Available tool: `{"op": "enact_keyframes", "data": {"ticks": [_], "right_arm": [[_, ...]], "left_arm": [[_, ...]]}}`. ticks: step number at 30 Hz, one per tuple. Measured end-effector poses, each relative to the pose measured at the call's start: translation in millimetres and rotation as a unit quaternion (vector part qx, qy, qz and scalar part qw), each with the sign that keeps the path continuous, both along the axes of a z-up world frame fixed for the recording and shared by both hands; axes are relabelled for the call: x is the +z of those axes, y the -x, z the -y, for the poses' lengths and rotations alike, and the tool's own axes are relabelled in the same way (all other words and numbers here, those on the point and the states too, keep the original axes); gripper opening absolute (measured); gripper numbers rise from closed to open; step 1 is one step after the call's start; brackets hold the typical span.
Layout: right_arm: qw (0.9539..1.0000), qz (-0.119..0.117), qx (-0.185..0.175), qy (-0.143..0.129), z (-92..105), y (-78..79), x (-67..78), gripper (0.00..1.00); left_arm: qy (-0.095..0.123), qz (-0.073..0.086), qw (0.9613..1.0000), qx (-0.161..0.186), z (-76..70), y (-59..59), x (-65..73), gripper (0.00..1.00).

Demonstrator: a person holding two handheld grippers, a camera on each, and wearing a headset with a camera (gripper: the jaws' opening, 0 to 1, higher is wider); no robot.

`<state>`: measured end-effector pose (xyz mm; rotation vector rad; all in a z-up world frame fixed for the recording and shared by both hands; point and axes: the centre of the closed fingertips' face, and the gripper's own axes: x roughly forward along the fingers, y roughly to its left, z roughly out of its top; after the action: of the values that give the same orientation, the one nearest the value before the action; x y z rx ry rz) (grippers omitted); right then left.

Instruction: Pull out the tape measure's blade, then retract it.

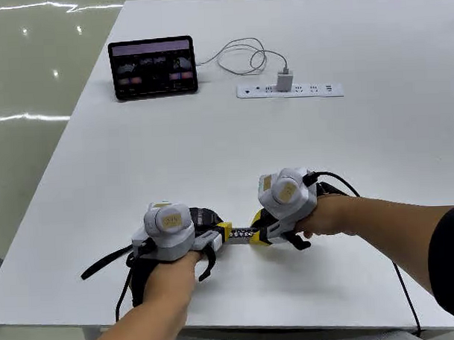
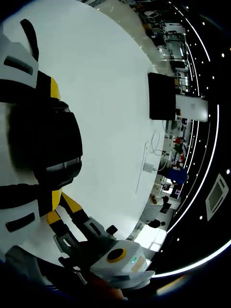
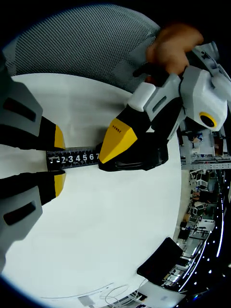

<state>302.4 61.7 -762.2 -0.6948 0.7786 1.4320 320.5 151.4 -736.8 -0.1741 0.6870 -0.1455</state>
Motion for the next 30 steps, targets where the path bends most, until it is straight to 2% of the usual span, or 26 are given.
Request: {"op": "enact_keyframes", "data": {"ticks": [17, 23, 30], "right_arm": [[0.9999, -0.001, 0.0, -0.012, -12.8, 0.4, 0.7, 0.12], [0.9997, 0.015, 0.016, -0.009, -9.4, 0.9, 0.3, 0.13], [0.9998, 0.012, 0.01, -0.012, -5.2, 0.7, 1.6, 0.12]], "left_arm": [[0.001, 0.002, 1.0, 0.003, 0.0, -0.1, 0.3, 0.63], [0.003, 0.002, 1.0, 0.005, -0.3, 0.0, 0.6, 0.63], [0.003, 0.002, 1.0, 0.004, -0.3, 0.3, 0.7, 0.63]]}}
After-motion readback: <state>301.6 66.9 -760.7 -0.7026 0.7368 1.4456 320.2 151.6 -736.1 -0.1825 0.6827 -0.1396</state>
